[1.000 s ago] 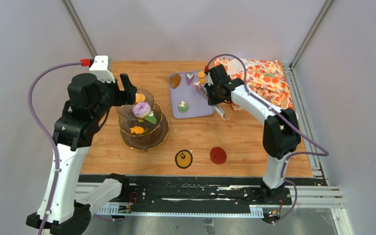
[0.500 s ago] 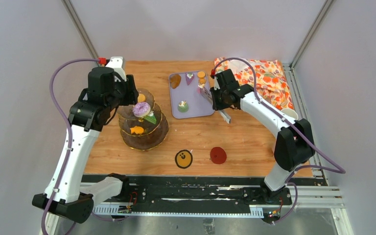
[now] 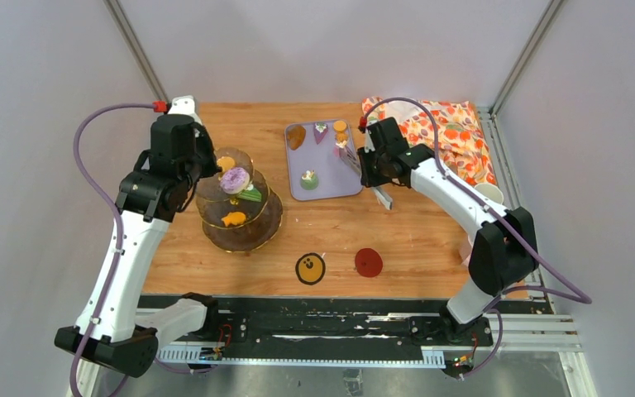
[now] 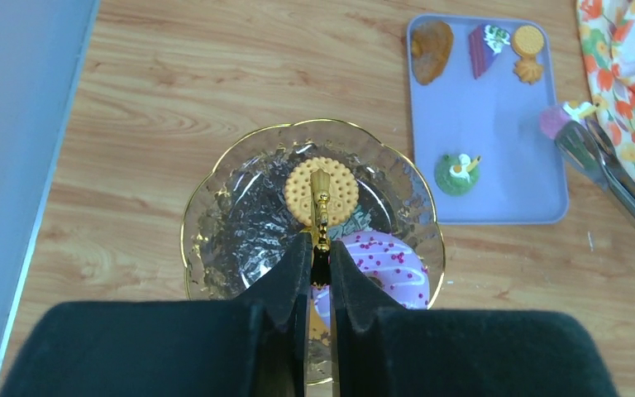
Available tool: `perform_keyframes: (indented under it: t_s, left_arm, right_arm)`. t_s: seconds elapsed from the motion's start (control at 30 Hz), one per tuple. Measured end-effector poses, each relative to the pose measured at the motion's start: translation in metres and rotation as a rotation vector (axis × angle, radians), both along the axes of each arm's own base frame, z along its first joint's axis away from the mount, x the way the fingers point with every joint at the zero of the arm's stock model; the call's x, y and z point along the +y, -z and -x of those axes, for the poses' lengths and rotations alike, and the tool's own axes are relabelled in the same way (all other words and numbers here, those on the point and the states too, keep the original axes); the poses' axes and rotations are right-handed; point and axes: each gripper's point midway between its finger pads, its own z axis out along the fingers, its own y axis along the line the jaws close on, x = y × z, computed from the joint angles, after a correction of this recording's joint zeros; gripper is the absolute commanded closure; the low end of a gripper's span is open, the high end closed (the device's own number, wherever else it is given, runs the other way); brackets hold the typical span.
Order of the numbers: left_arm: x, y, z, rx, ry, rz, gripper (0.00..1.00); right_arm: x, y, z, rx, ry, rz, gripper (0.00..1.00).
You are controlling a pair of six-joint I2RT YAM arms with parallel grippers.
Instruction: Serve the afternoon tea
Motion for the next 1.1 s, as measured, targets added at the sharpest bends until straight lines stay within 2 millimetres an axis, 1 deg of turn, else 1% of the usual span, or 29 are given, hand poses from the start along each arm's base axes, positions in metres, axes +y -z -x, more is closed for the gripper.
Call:
perform_keyframes:
  t_s: [0.1,0.23,0.3,0.47,0.53,0.6,0.7,0.73,0.77,0.8,0.83,0.9,1.07,1.1]
  left_arm:
    - [0.009,0.0,0.0,-0.005,-0.081,0.02,1.0]
    - [0.02,-0.001,-0.003,-0.015,-0.196,0.044,1.0]
    - [0.024,-0.001,-0.006,-0.021,-0.25,0.054,1.0]
    - [0.026,0.0,-0.012,-0.048,-0.361,0.071,0.99]
    - [0.028,0.0,-0.013,-0.06,-0.406,0.076,0.86]
    - [0.029,0.0,-0.017,-0.068,-0.438,0.081,0.65]
    - [0.028,0.002,-0.024,-0.072,-0.46,0.096,0.39]
    - [0.028,0.002,-0.025,-0.071,-0.461,0.095,0.35]
    - [0.027,0.003,-0.026,-0.071,-0.462,0.098,0.32]
    - [0.027,0.002,-0.026,-0.072,-0.458,0.094,0.25]
    - [0.027,0.0,-0.026,-0.074,-0.451,0.088,0.22]
    - [0.026,-0.006,-0.026,-0.086,-0.428,0.076,0.1]
    - [0.024,-0.026,-0.019,-0.13,-0.311,0.016,0.0]
    - [0.024,-0.031,-0.016,-0.14,-0.284,-0.003,0.01]
  right_arm:
    - [-0.001,-0.006,0.001,-0.013,0.0,-0.007,0.99]
    - [-0.002,-0.009,0.003,-0.02,0.0,-0.011,1.0]
    - [-0.003,-0.007,0.005,-0.016,0.0,-0.009,1.0]
    - [-0.005,0.001,0.009,0.004,0.0,0.002,1.0]
    - [-0.005,0.002,0.01,0.006,0.001,0.002,1.0]
    - [-0.005,0.002,0.01,0.006,0.001,0.002,0.99]
    - [-0.005,0.002,0.01,0.007,0.001,0.002,1.0]
    - [-0.005,0.002,0.01,0.007,0.001,0.001,1.0]
    - [-0.005,0.002,0.011,0.009,0.0,0.001,0.99]
    - [-0.005,0.003,0.011,0.01,-0.001,0.001,1.0]
    - [-0.005,0.003,0.011,0.011,-0.001,0.001,1.0]
    - [-0.005,0.003,0.012,0.012,-0.003,-0.001,1.0]
    - [-0.004,0.003,0.012,0.016,-0.009,-0.007,1.0]
    - [-0.003,0.003,0.013,0.016,-0.01,-0.008,0.99]
